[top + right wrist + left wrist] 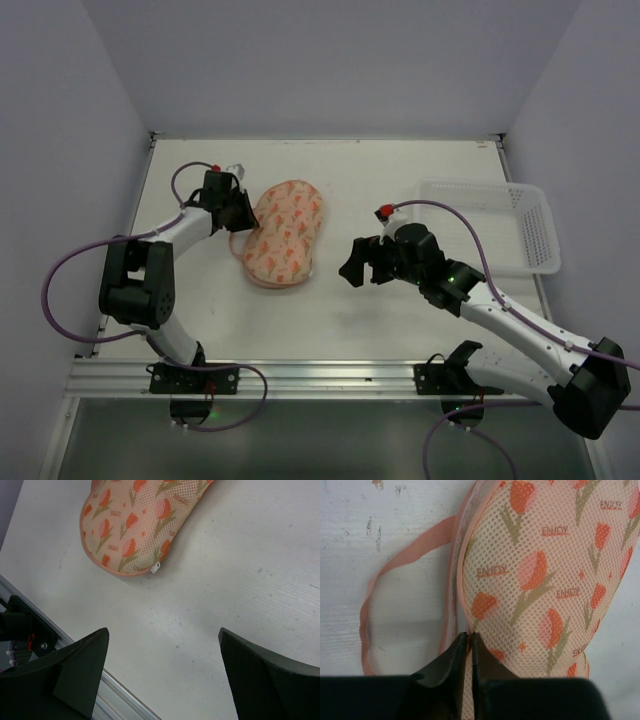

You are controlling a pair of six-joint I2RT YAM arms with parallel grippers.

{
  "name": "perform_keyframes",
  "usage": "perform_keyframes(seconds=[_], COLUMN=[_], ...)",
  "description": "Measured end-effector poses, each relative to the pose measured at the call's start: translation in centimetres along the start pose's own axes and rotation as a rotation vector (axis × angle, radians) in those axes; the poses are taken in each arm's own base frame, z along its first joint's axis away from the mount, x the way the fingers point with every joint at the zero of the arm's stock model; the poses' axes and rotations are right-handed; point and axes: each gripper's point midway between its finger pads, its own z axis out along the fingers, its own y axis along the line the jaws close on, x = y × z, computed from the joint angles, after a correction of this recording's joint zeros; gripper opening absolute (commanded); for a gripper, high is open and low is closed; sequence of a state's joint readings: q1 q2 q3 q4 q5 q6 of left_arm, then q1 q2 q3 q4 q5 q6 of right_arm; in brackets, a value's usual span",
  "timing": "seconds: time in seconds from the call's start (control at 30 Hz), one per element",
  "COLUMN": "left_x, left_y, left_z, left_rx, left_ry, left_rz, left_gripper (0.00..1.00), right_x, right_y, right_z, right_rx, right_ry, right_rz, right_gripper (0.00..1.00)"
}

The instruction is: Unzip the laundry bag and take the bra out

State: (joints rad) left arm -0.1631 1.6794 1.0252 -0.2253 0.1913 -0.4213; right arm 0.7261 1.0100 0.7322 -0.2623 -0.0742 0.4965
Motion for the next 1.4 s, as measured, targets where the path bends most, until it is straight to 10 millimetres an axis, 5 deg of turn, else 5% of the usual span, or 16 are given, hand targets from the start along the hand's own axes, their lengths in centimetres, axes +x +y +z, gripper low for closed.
perform_keyframes(seconds=[0.03,0.33,0.53,0.67,0.87,1.17,1.4], left_x=[0.1,-0.5,-2.4,-3.0,1.3,9.6,11.1], left_y=[0.0,-1.1,-4.5,-9.6,-19.6,-28.3,-34.0], left_z=[0.0,-1.0,-4.8,-7.6,-8.6,-3.5,-5.0], left_rx=[0.0,0.045,0.16,0.268,0.484,0.587,0.671], left_ry=[0.001,-0.015,-0.093,-0.147,-0.095,0.111,0.121], left_rz=[0.003,0.007,0.001,0.045,0.118,0.165,0.183], left_gripper=[0.0,0.0,0.0,0.0,0.0,0.57,0.67], right_x=[0.0,0.1,-1.1,-2.6,-4.0,-3.8,-2.6], right_y=[0.0,0.0,0.6,0.9,0.6,-0.7,-2.0], right_z=[0.0,-0.1,-1.4,-3.2,-6.1,-10.7,-13.9], right_rx=[0.0,-0.001,-0.019,-0.028,-0.008,0.016,0.034], right_ry=[0.0,-0.001,-0.06,-0.141,-0.247,-0.356,-0.418], right_rz=[0.0,0.008,0.012,0.021,0.039,0.096,0.148], right_gripper=[0.92,0.92,0.92,0.92,0.94,0.99,0.99])
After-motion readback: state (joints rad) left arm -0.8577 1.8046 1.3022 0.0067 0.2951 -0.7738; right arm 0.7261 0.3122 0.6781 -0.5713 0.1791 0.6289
